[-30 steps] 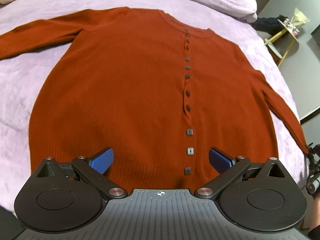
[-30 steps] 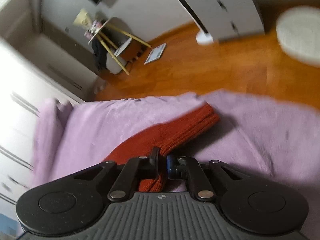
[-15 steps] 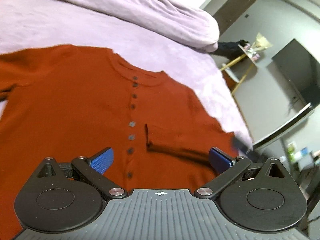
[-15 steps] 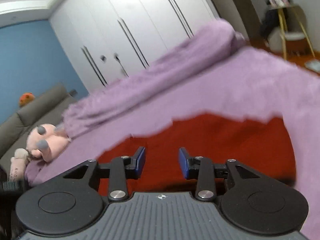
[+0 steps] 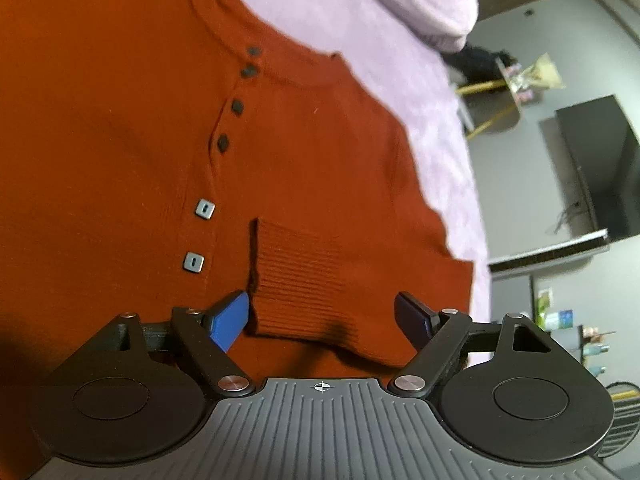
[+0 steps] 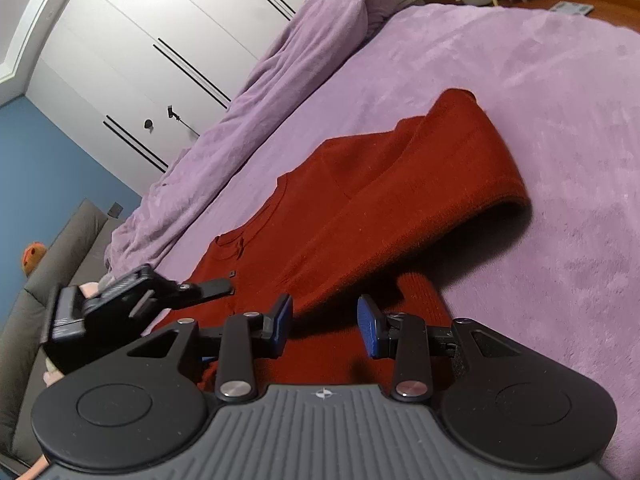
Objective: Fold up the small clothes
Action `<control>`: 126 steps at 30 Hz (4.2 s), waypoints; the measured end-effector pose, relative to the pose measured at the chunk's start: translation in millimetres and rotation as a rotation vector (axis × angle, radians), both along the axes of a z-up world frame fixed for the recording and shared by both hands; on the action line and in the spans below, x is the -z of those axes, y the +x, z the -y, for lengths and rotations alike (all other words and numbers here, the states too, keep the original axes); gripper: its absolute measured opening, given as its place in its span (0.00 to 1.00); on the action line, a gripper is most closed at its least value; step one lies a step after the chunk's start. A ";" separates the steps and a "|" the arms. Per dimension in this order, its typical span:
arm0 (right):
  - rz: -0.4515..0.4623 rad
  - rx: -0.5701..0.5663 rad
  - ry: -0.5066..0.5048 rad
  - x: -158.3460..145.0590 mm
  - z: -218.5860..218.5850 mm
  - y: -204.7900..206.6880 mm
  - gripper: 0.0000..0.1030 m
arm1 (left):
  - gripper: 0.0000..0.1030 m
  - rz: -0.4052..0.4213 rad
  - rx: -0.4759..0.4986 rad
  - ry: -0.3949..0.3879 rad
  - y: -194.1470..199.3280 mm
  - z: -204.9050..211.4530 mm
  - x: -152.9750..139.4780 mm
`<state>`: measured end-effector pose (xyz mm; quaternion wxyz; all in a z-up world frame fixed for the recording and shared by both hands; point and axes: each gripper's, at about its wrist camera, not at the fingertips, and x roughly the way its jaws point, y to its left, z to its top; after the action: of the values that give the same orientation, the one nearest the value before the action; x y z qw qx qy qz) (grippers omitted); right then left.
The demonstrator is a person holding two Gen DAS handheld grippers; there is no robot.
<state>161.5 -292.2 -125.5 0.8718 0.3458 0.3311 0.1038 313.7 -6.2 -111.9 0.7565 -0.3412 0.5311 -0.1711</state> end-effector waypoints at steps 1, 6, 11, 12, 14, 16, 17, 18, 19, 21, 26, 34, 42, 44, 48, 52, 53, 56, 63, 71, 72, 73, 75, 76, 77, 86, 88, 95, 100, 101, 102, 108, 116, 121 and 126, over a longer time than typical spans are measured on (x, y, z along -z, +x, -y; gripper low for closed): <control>0.000 -0.002 0.006 -1.2 -1.7 0.3 0.34 | 0.81 0.005 0.004 0.001 1.3 0.3 0.9; -0.008 -0.011 0.017 0.4 -3.4 3.1 0.34 | 0.45 -0.007 -0.013 -0.022 8.2 0.3 4.3; -0.012 -0.019 0.014 -1.4 -5.7 5.5 0.34 | 0.12 -0.028 0.012 -0.004 19.5 11.4 8.1; -0.011 -0.022 0.012 -2.0 -6.4 6.6 0.34 | 0.10 -0.017 0.016 -0.009 21.3 12.7 6.9; -0.015 -0.024 0.019 -3.0 -6.8 9.3 0.34 | 0.09 0.023 0.027 -0.008 22.9 13.7 -1.7; -0.020 -0.032 0.029 -3.5 -7.8 13.5 0.34 | 0.08 0.086 0.032 -0.005 26.9 12.6 -19.5; -0.022 -0.035 0.029 -3.9 -8.8 16.5 0.34 | 0.08 0.121 0.027 -0.014 28.9 9.0 -31.3; -0.021 -0.039 0.026 -4.9 -10.6 20.2 0.34 | 0.08 0.157 0.020 -0.026 30.2 4.1 -43.2; -0.018 -0.042 0.020 -5.8 -12.4 23.8 0.34 | 0.08 0.206 0.009 -0.033 31.3 -3.5 -58.3; -0.007 -0.041 0.005 -8.4 -15.9 32.2 0.34 | 0.08 0.295 -0.017 -0.007 31.6 -21.5 -82.6; -0.006 0.021 0.025 -5.5 -13.0 53.3 0.34 | 0.08 0.325 -0.131 0.217 36.0 -87.1 -91.0; -0.061 0.168 0.170 22.1 2.7 70.4 0.42 | 0.08 0.149 -0.217 0.345 32.6 -148.8 -26.3; -0.016 0.229 -0.095 5.4 -21.7 79.5 0.00 | 0.08 0.338 -0.218 0.372 34.7 -135.4 -56.3; 0.060 0.286 -0.285 -6.7 -32.2 73.1 0.00 | 0.08 0.415 -0.212 0.424 33.8 -129.7 -66.7; -0.004 0.220 -0.180 -1.0 -24.9 74.4 0.03 | 0.08 0.396 -0.183 0.490 39.5 -127.6 -57.2; 0.046 0.186 -0.221 -11.5 -29.5 73.9 0.04 | 0.09 0.303 -0.179 0.519 40.8 -132.6 -29.7; 0.045 0.159 -0.238 -12.8 -33.8 78.0 0.04 | 0.09 0.287 -0.188 0.514 37.7 -137.5 -25.0; 0.024 0.057 -0.328 -10.1 -56.5 95.0 0.04 | 0.09 0.280 -0.198 0.520 36.3 -141.2 -18.1; -0.022 -0.020 -0.541 6.7 -89.4 111.2 0.01 | 0.09 0.406 -0.244 0.596 35.5 -139.5 -35.8; 0.025 -0.082 -0.640 -0.6 -103.7 103.8 0.16 | 0.15 0.332 -0.292 0.563 9.0 -155.8 -27.7; 0.044 -0.089 -0.630 -2.9 -106.3 102.6 0.31 | 0.26 0.351 -0.290 0.537 1.6 -153.3 -32.4; 0.066 -0.099 -0.617 -5.1 -110.0 100.8 0.38 | 0.33 0.363 -0.279 0.518 -3.6 -149.4 -35.1; 0.087 -0.125 -0.637 -5.3 -124.3 103.4 0.38 | 0.51 0.380 -0.228 0.482 -10.3 -134.4 -38.4; 0.081 -0.138 -0.651 -3.8 -131.0 105.1 0.37 | 0.51 0.372 -0.193 0.475 -11.4 -127.1 -37.5; 0.067 -0.156 -0.654 -1.2 -136.0 107.7 0.36 | 0.51 0.358 -0.155 0.473 -9.8 -119.1 -34.3; 0.101 -0.145 -0.915 20.9 -146.3 113.1 0.32 | 0.50 0.374 -0.071 0.666 8.3 -79.3 -8.5; 0.101 -0.152 -0.935 21.9 -147.1 117.0 0.33 | 0.51 0.393 -0.069 0.698 12.4 -76.4 -3.1; 0.105 -0.148 -0.853 4.2 -145.9 97.9 0.32 | 0.66 0.394 -0.134 0.637 -12.8 -86.8 -16.4; 0.141 -0.173 -0.959 19.3 -159.1 77.9 0.34 | 0.86 0.313 -0.171 0.597 -35.7 -102.7 -6.3; 0.126 -0.172 -0.968 16.4 -161.2 80.2 0.34 | 0.86 0.318 -0.203 0.577 -46.0 -110.9 -4.8; 0.108 -0.169 -0.961 10.8 -162.5 80.5 0.34 | 0.86 0.329 -0.242 0.533 -59.1 -121.9 -5.2; 0.015 -0.180 -0.638 -2.6 -140.7 36.7 0.40 | 0.88 0.257 -0.577 0.336 -140.6 -221.3 -4.6; -0.009 -0.197 -0.483 -5.3 -142.7 -19.1 0.40 | 0.72 0.180 -1.077 0.066 -210.4 -376.6 25.8; -0.027 -0.199 -0.476 -7.5 -150.7 -15.6 0.40 | 0.51 0.188 -1.266 -0.134 -217.0 -429.1 50.1; -0.033 -0.206 -0.488 -6.7 -156.1 -13.2 0.40 | 0.19 0.179 -1.339 -0.222 -216.5 -452.1 62.2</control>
<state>148.3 -136.1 -118.7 0.9088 0.0913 0.3939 0.1035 97.2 445.9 -174.1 0.7008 -0.6561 0.1203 0.2529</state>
